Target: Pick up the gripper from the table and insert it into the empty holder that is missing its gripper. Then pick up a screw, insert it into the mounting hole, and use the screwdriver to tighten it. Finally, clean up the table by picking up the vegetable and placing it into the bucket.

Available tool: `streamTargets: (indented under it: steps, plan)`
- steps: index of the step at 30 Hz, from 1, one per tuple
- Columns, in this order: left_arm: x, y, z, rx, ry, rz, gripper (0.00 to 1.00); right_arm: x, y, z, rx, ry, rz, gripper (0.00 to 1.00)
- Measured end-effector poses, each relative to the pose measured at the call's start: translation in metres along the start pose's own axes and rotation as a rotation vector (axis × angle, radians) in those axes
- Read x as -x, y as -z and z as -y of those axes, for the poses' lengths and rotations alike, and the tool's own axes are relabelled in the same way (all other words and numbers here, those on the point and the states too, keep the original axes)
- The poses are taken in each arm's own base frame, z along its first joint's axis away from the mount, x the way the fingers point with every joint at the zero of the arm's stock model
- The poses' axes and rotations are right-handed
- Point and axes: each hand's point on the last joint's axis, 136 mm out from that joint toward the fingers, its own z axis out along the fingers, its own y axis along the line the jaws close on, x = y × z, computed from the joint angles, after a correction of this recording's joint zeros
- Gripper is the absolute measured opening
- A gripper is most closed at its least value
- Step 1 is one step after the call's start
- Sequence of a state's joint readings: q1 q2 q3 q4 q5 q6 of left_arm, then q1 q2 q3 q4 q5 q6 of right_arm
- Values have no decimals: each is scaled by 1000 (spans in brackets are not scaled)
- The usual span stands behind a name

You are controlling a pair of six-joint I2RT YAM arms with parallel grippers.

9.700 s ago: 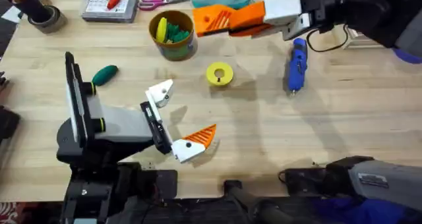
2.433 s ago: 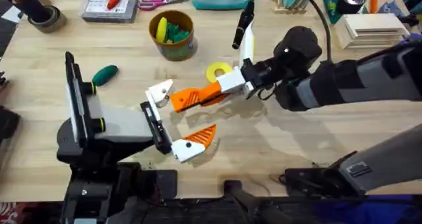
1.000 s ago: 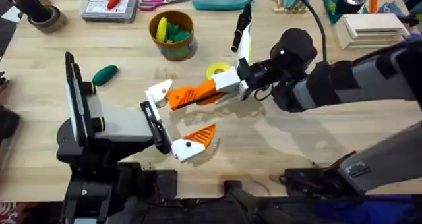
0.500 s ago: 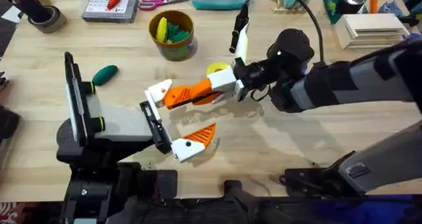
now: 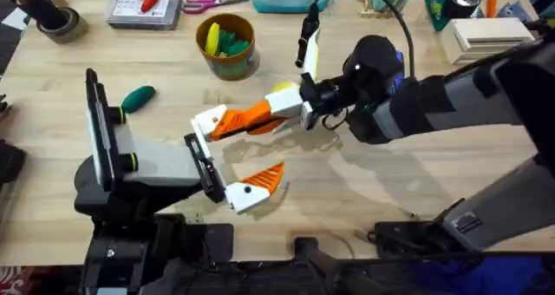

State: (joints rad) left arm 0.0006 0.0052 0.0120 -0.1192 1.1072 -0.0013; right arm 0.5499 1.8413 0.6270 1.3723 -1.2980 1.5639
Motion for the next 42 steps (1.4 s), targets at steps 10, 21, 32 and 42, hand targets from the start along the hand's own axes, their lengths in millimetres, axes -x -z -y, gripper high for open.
streamTargets:
  steps: [10, 21, 32, 42]
  plan:
    - [0, 0, 0, 0, 1, 0, 986, 5, -5, 2, 1, 2, -11, 8]
    - [0, 0, -1, 8, 0, 0, 986, 9, -9, 2, 3, 6, -25, 8]
    - [0, 0, -2, 9, -1, 1, 986, 10, -9, 0, 5, 14, -63, 8]
    - [0, 0, -1, 4, -1, 1, 985, 9, -8, 0, 4, 11, -73, 8]
